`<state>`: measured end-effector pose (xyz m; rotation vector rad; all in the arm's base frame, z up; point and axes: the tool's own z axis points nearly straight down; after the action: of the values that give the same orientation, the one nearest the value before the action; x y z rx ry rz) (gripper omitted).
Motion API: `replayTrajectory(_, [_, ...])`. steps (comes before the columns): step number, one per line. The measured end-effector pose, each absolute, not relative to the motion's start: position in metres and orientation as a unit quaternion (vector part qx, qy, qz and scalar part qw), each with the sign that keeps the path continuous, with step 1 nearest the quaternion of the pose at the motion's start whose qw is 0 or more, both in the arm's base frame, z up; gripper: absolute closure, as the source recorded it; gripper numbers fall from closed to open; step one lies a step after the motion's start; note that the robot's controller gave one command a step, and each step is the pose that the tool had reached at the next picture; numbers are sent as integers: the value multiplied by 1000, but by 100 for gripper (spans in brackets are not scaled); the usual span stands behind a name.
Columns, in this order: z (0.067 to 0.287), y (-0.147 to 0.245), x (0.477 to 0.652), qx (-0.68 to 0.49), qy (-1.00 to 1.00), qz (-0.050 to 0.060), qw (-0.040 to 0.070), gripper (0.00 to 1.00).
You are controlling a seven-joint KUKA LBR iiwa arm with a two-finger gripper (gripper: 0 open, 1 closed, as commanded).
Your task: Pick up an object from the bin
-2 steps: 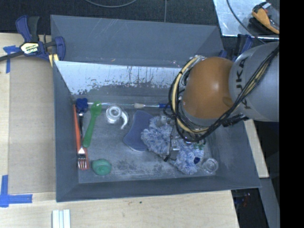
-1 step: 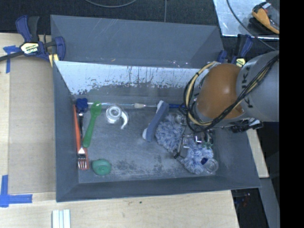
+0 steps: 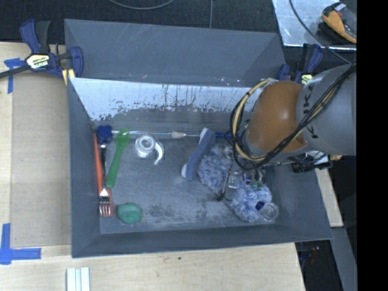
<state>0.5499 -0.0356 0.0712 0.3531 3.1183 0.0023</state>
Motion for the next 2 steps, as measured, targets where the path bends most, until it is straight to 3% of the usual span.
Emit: replayTrajectory(2, [72, -38, 551, 106, 994, 1, 3, 0])
